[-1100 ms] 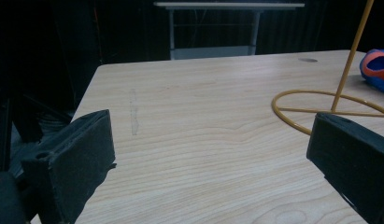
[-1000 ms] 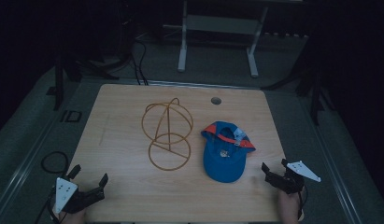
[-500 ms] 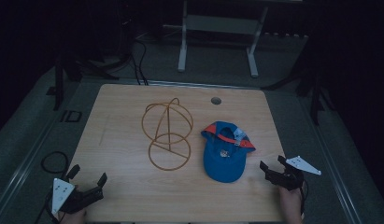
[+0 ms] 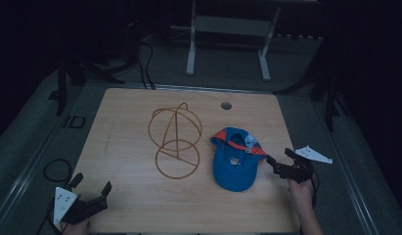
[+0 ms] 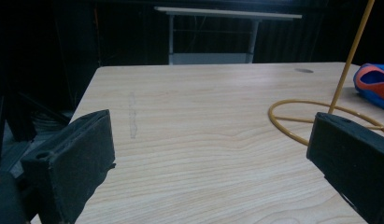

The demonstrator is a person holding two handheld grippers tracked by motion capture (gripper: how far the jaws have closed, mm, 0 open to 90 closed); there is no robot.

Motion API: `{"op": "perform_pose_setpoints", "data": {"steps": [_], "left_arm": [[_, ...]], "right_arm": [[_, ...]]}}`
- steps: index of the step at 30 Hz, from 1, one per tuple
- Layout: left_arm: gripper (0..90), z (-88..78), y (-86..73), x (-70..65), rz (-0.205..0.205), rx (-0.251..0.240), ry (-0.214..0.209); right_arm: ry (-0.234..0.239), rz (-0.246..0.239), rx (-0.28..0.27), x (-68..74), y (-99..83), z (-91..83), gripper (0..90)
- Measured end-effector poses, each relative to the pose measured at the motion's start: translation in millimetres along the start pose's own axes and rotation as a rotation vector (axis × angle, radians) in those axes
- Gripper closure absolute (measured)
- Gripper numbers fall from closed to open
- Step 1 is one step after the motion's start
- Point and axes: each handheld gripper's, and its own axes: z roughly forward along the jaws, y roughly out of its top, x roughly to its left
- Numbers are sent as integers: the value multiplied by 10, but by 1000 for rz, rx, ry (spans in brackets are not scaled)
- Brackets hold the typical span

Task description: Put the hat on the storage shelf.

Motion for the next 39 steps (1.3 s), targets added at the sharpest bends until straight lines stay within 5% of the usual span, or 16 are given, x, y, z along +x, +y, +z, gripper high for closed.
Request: {"op": "perform_pose_setpoints", "data": {"steps": [5, 7, 11, 25, 39], "left_arm": [[14, 7, 2, -14, 16, 15, -4], [14, 8, 4, -19, 22, 19, -7], [14, 7, 4, -17, 17, 18, -10], [14, 13, -1, -19, 22, 27, -16], [14, 16, 1, -18, 16, 25, -24]], "right_arm": [[29, 17, 26, 12, 131, 85, 111], [-9, -10, 53, 58, 217, 195, 109], [27, -36, 87, 88, 259, 372, 112], [-7, -119, 171, 116, 363, 910, 318], [-40, -101, 253, 81, 299, 1311, 342]]}}
